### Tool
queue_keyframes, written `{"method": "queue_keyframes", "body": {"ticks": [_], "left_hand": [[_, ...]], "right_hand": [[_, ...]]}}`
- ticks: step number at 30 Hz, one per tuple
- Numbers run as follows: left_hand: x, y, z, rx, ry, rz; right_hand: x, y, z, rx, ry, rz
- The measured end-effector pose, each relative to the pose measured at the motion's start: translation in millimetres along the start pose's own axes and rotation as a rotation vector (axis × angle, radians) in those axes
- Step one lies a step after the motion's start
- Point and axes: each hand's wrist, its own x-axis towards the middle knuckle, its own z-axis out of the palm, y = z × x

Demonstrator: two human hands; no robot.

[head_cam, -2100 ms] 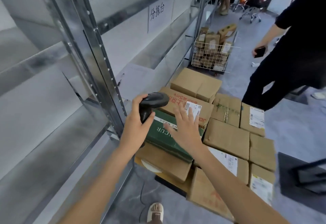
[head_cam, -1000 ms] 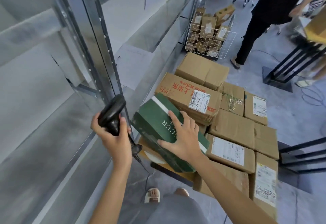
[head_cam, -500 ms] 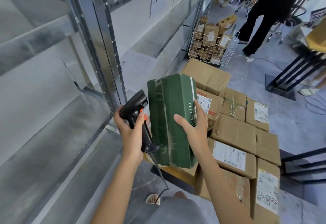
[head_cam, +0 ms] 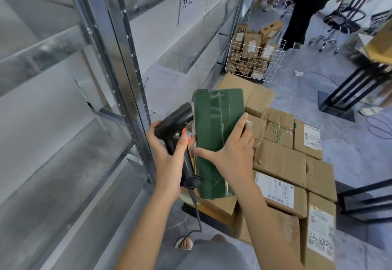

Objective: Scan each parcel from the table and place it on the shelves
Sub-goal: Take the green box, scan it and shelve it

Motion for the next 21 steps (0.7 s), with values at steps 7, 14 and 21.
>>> {"method": "queue_keyframes", "body": {"ticks": [7, 14, 21], "left_hand": [[3, 0, -3, -0.043, 0.006, -0.016], [8, -14, -25, -0.015, 0.044, -0.197], [6, -15, -16, -0.075, -0.04, -0.183]], "right_hand": [[-3, 7, 13, 0.12, 0.082, 0.009], [5, 22, -3, 0.778, 0.147, 0.121], [11, 12, -7, 0.511, -0.058, -0.033]]}}
